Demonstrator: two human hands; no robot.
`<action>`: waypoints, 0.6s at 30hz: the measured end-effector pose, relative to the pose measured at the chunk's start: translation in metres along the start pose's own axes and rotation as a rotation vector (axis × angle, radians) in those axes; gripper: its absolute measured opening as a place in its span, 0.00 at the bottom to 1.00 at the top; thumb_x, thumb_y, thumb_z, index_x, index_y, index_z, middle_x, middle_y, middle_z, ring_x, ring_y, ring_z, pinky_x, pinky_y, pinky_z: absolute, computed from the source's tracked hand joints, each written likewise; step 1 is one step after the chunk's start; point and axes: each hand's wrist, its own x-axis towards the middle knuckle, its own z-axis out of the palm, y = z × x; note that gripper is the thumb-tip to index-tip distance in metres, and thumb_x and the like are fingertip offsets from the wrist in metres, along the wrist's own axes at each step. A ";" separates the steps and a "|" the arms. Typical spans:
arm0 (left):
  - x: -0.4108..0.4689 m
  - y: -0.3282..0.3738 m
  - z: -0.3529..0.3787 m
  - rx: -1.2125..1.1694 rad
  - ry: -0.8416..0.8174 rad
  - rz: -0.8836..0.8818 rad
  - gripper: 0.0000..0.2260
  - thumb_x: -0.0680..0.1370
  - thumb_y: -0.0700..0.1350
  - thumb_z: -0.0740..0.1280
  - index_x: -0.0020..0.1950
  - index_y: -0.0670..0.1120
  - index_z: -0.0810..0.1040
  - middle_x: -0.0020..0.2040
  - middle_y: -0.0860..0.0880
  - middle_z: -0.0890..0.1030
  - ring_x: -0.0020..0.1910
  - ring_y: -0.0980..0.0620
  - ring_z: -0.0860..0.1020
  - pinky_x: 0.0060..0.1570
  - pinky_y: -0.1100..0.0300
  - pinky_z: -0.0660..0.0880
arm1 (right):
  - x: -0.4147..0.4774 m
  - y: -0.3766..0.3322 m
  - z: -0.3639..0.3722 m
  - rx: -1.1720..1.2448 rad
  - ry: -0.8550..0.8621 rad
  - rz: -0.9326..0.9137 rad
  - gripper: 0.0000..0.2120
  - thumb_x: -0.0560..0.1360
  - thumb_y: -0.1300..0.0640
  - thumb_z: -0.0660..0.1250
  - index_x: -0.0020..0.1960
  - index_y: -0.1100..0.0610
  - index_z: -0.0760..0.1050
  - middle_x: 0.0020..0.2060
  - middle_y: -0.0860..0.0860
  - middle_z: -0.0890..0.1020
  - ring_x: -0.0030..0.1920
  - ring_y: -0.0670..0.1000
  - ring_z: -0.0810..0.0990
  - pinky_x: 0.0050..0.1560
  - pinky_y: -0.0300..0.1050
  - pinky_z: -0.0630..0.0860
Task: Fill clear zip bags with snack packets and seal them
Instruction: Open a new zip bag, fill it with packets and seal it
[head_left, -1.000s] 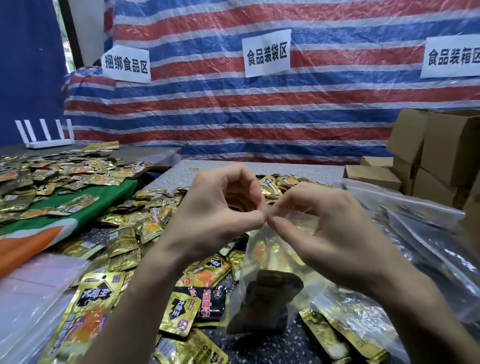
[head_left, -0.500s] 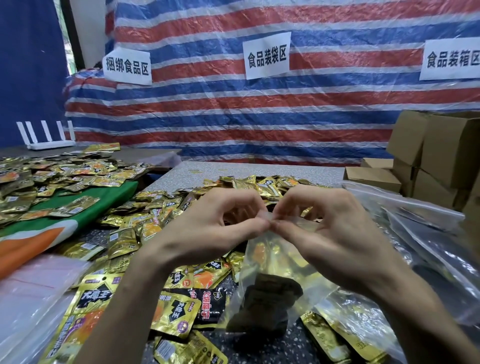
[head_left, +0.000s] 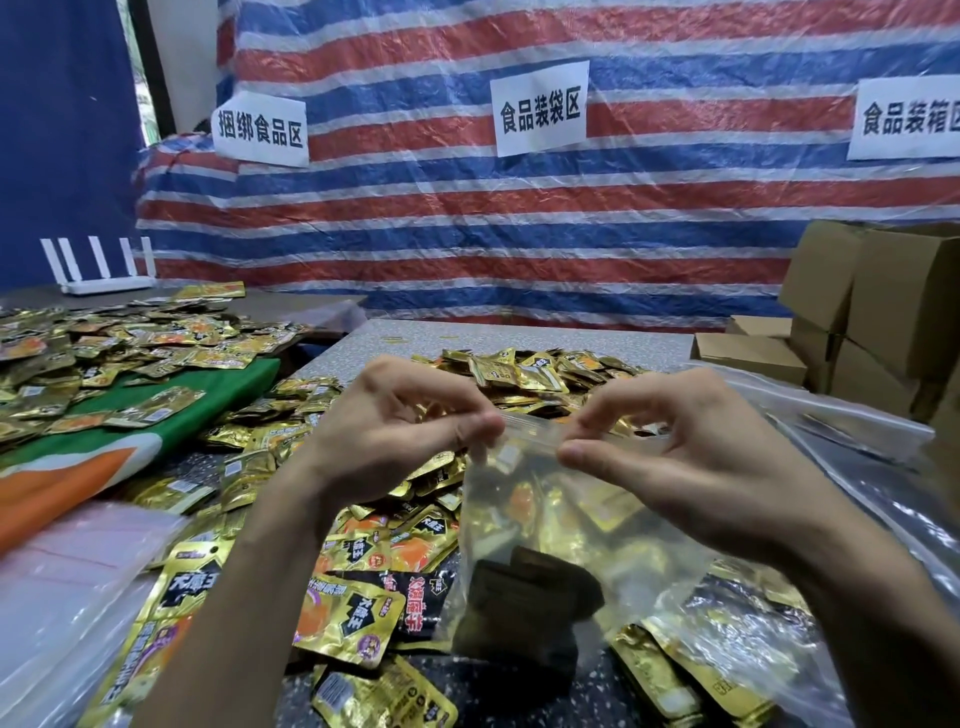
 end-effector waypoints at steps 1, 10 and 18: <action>-0.001 -0.002 -0.002 -0.021 0.010 -0.006 0.07 0.74 0.42 0.70 0.39 0.52 0.84 0.34 0.51 0.84 0.35 0.54 0.81 0.36 0.60 0.76 | 0.000 0.001 -0.001 0.002 -0.010 0.005 0.07 0.70 0.46 0.72 0.42 0.49 0.84 0.40 0.42 0.85 0.45 0.40 0.82 0.52 0.46 0.77; -0.006 -0.018 -0.015 -0.084 0.074 -0.040 0.08 0.73 0.50 0.70 0.42 0.46 0.85 0.35 0.50 0.85 0.36 0.53 0.82 0.37 0.61 0.78 | -0.005 0.018 -0.023 0.020 -0.088 0.038 0.05 0.70 0.45 0.73 0.39 0.45 0.84 0.39 0.39 0.85 0.45 0.39 0.82 0.56 0.49 0.78; -0.011 -0.029 -0.023 -0.145 0.129 -0.093 0.10 0.71 0.51 0.71 0.41 0.45 0.86 0.35 0.45 0.85 0.36 0.46 0.82 0.40 0.60 0.79 | -0.006 0.033 -0.037 0.066 -0.120 0.006 0.08 0.68 0.43 0.71 0.38 0.46 0.84 0.37 0.42 0.85 0.41 0.41 0.83 0.48 0.43 0.76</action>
